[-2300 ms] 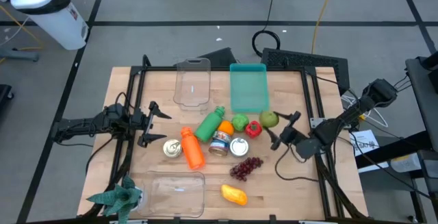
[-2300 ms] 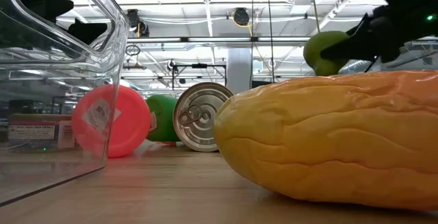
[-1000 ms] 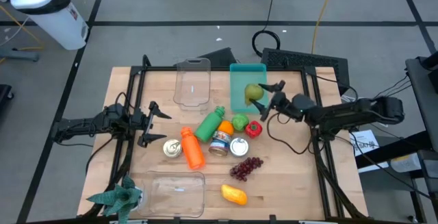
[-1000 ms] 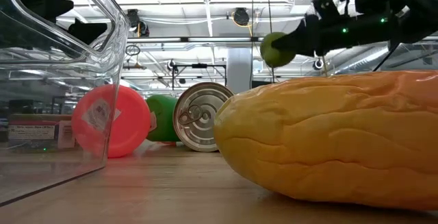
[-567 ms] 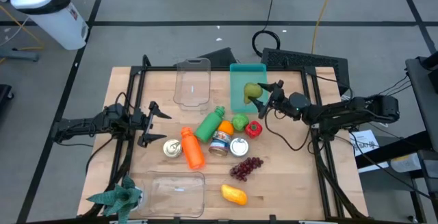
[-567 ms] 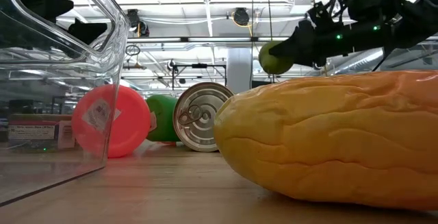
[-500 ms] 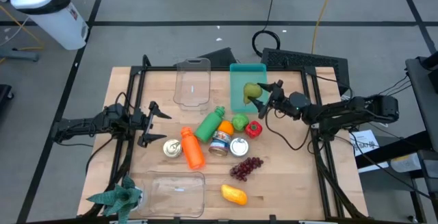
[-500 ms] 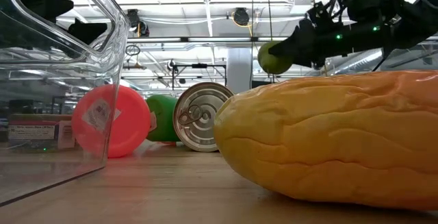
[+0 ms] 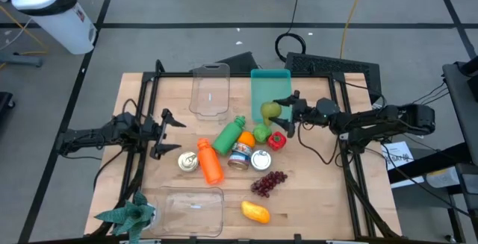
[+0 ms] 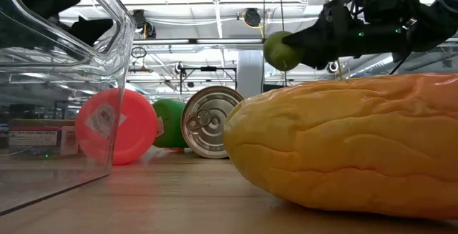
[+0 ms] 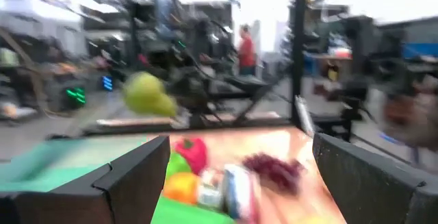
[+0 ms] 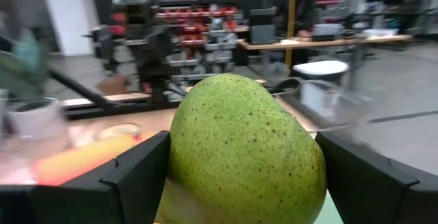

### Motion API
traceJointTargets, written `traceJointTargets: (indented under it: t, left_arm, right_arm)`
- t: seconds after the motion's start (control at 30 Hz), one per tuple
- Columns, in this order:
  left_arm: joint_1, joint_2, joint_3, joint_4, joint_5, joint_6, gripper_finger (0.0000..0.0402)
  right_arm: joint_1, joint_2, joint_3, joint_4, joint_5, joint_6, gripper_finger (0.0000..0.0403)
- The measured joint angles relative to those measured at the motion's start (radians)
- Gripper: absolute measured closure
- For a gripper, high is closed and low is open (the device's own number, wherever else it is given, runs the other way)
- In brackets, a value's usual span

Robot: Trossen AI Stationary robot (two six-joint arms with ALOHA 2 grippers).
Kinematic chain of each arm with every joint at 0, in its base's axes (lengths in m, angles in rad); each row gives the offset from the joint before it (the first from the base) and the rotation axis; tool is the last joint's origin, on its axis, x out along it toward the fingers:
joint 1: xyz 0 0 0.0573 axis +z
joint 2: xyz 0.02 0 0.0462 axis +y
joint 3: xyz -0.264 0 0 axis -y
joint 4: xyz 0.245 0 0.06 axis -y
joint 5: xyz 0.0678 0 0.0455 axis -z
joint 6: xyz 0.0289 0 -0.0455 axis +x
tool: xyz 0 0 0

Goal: Pick & Place Food Item
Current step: Put the green pear into the top transparent bin

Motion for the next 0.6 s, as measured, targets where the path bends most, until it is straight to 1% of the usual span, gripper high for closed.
traceJointTargets:
  t: [0.07, 0.2, 0.33, 0.47, 0.6]
  left_arm:
    - [0.000, 0.000, 0.000, 0.012, -0.038, 0.006, 0.0036]
    - [0.000, 0.000, 0.000, 0.030, -0.049, -0.060, 0.0036]
    - [0.000, 0.000, 0.000, 0.052, -0.079, -0.149, 0.0036]
    - [0.000, 0.000, 0.000, 0.074, -0.072, -0.292, 0.0036]
    - [0.000, 0.000, 0.000, 0.053, -0.053, -0.447, 0.0036]
  right_arm:
    - [0.001, 0.000, 0.000, -0.001, -0.050, 0.038, 0.0078]
    - [0.003, 0.000, 0.000, -0.022, -0.129, 0.096, 0.0078]
    - [0.021, 0.000, 0.000, -0.035, -0.131, 0.082, 0.0078]
    - [0.028, 0.000, 0.000, -0.019, -0.131, 0.072, 0.0078]
    - [0.028, 0.000, 0.000, -0.022, -0.129, 0.069, 0.0078]
